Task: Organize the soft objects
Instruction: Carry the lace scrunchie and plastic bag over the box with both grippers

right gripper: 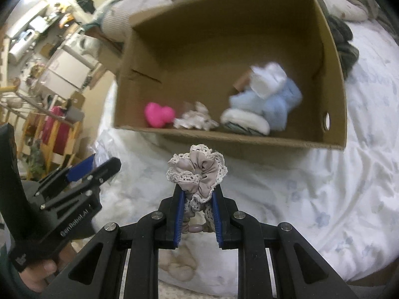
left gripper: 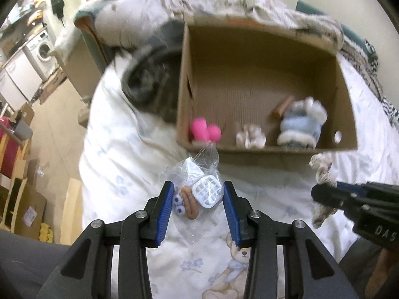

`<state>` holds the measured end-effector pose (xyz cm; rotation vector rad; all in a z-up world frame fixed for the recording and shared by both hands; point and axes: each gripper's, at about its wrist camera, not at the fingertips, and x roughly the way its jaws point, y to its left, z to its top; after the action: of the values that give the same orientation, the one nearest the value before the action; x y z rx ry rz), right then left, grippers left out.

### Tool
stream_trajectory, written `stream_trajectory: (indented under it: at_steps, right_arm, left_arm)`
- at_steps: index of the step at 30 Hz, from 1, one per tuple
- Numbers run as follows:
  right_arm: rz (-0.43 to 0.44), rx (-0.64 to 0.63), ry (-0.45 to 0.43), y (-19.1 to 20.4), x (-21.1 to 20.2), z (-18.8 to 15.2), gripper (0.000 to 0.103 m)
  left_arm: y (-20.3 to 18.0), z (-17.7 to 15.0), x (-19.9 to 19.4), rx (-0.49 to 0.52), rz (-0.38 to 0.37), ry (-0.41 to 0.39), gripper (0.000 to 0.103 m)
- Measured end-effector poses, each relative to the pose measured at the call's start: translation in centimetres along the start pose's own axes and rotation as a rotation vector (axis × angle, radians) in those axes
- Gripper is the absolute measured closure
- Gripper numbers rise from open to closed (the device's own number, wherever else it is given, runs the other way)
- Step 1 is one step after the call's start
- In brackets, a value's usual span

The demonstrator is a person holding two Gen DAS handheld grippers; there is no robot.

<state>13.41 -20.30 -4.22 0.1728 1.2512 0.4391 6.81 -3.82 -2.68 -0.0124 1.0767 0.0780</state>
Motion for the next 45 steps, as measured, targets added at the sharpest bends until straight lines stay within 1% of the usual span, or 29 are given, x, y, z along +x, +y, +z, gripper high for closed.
stream_trajectory:
  at_steps: [3,8,12,14,17,20,24,27,30,32,35,39,43,45]
  right_arm:
    - [0.003,-0.023,-0.077,0.6,-1.6,0.3,0.081]
    - [-0.002,-0.032,-0.229,0.5,-4.7,1.0,0.081]
    - [0.008,-0.018,-0.329,0.3,-6.7,1.6,0.081]
    - [0.01,-0.014,-0.361,0.3,-7.1,2.0,0.081]
    - [0.008,-0.009,-0.39,-0.3,-8.0,2.9,0.081]
    - [0.031,0.005,-0.437,-1.0,-8.8,4.0,0.081]
    - [0.024,-0.007,-0.484,-0.8,-9.8,5.9,0.08]
    - [0.004,-0.016,-0.483,-1.4,-9.8,7.4,0.081]
    - [0.009,0.017,-0.472,-2.6,-8.7,8.0,0.081]
    - [0.005,0.06,-0.438,-3.5,-7.5,7.9,0.08]
    - [0.021,0.104,-0.391,-4.4,-5.9,7.9,0.08]
    - [0.014,0.126,-0.346,-5.0,-4.4,8.0,0.08]
    - [-0.001,0.152,-0.318,-5.7,-3.0,8.3,0.08]
    - [-0.005,0.167,-0.296,-6.1,-2.4,8.3,0.08]
  left_arm:
    - [0.6,1.0,-2.1,0.003,0.003,-0.062,0.067]
    - [1.6,3.8,-3.4,-0.004,-0.013,-0.125,0.067]
    - [2.0,6.0,-3.6,0.001,-0.021,-0.155,0.067]
    - [2.5,7.4,-3.6,0.002,-0.029,-0.163,0.067]
    - [2.4,8.6,-3.7,0.014,-0.034,-0.178,0.067]
    - [1.8,10.0,-3.4,0.03,-0.045,-0.192,0.067]
    - [0.9,11.6,-3.0,0.047,-0.063,-0.215,0.067]
    - [0.3,12.5,-2.3,0.056,-0.074,-0.225,0.067]
    - [-0.3,12.7,-0.9,0.066,-0.102,-0.22,0.067]
    - [-0.9,12.1,0.0,0.105,-0.118,-0.231,0.067]
    - [-1.3,11.3,1.1,0.135,-0.101,-0.237,0.067]
    - [-0.9,11.3,2.7,0.084,-0.146,-0.183,0.067]
    - [-0.7,11.4,4.1,0.067,-0.143,-0.14,0.067]
    - [-0.4,11.5,5.5,0.04,-0.163,-0.092,0.067]
